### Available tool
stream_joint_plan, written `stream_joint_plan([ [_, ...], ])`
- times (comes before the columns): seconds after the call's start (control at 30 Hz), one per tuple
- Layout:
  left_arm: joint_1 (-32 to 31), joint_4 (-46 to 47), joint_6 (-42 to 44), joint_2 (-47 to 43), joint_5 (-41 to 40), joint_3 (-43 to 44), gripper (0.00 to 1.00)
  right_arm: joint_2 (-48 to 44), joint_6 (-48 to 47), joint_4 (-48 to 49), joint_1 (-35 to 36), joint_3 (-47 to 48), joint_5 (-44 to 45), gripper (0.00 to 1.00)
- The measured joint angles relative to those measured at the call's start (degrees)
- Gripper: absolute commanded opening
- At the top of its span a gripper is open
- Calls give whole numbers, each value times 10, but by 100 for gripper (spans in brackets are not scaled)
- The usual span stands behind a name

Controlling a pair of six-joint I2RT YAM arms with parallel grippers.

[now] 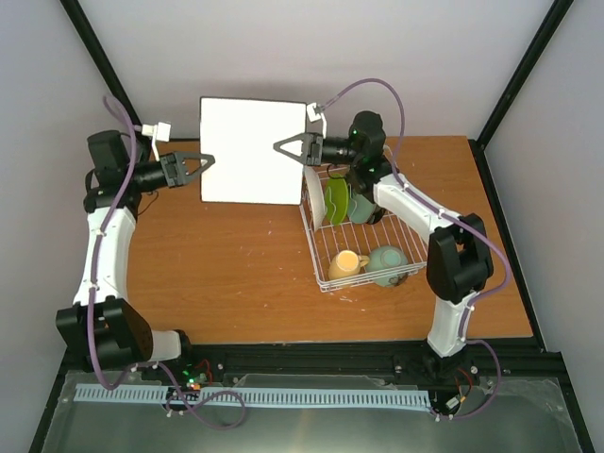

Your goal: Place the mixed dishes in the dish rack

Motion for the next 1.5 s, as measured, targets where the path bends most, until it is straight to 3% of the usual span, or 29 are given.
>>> stream_joint_plan([
  [0.2,-1,-52,40,1,-80,45,100,-26,-28,-44,3,-36,8,3],
  [0.43,-2,-56,63,-49,-280,61,100,-67,-55,-78,-22,-73,72,3],
  [0.57,-2,3,86,-154,-401,13,100,-116,-122,-150,-30,-73,154,3],
  [0.7,-2,63,108,-227,-473,-25,100,-198,-223,-242,-31,-73,276,3],
  [0.8,-2,89,117,-235,-500,-31,100,-277,-288,-270,-34,-95,386,3],
  [0.97,-2,95,121,-206,-515,-42,100,-430,-345,-240,-75,-215,561,3],
  [1.17,-2,91,121,-190,-514,-60,100,-523,-369,-195,-133,-354,760,3],
  [1.3,-2,92,120,-190,-508,-60,100,-528,-368,-188,-149,-416,814,3],
  [1.5,-2,91,121,-189,-504,-60,100,-508,-341,-171,-195,-467,786,3],
])
